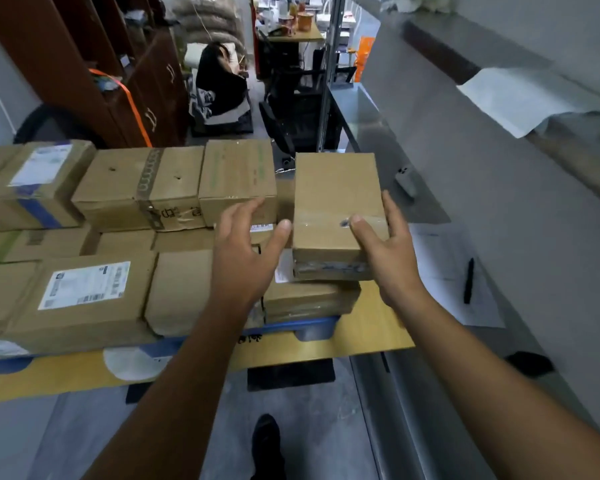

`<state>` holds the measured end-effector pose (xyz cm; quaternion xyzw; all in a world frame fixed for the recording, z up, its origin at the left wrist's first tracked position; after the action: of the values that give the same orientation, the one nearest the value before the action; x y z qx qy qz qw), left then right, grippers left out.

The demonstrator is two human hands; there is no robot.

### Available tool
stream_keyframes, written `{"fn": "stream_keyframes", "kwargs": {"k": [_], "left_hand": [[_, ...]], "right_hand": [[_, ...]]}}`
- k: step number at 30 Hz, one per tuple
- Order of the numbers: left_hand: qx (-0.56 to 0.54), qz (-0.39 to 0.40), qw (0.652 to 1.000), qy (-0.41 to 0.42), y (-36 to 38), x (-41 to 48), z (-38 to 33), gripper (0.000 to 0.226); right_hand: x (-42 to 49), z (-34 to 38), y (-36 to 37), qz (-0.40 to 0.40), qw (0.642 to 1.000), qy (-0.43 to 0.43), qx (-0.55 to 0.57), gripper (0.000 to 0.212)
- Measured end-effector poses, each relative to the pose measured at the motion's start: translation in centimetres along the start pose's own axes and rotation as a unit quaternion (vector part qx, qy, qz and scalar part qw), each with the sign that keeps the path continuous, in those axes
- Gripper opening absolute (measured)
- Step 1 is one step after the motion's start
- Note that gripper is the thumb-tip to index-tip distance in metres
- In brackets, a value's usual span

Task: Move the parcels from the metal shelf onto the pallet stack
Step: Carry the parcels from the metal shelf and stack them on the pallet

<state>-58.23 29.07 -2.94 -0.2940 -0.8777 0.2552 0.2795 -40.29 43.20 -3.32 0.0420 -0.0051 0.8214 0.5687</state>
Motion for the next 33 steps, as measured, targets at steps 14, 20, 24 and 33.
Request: {"fn": "stream_keyframes", "kwargs": {"k": [14,20,24,33], "left_hand": [[0.137,0.013,0.989,0.061,5.1,14.6,4.1,0.051],[0.179,0.056,0.982,-0.003,6.4,16.2,3.4,0.058],[0.214,0.087,0.972,-0.031,6.9,16.3,3.5,0.055],[0.263,0.118,0.957,-0.043,7.1,16.3,3.4,0.054]], "right_hand": [[16.0,-5.6,5.5,0.009,0.998,0.056,-0.008,0.086],[18.8,-7.4,6.4,0.040,0.995,0.077,0.038,0.083],[18.7,-7.6,6.8,0.063,0.992,0.095,0.061,0.085],[17.9,-7.4,6.3,0.089,0.987,0.112,0.072,0.087]]}}
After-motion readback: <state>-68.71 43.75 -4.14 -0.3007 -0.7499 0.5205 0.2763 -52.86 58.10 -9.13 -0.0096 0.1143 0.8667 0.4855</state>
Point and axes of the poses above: each hand's wrist, its own x-axis towards the middle knuckle, its own y-axis out of the palm, z = x × y, the point moved 1 cm from there along x, towards the middle knuckle, and after that the axes turned 13 degrees about x, right-handed, at the moved point
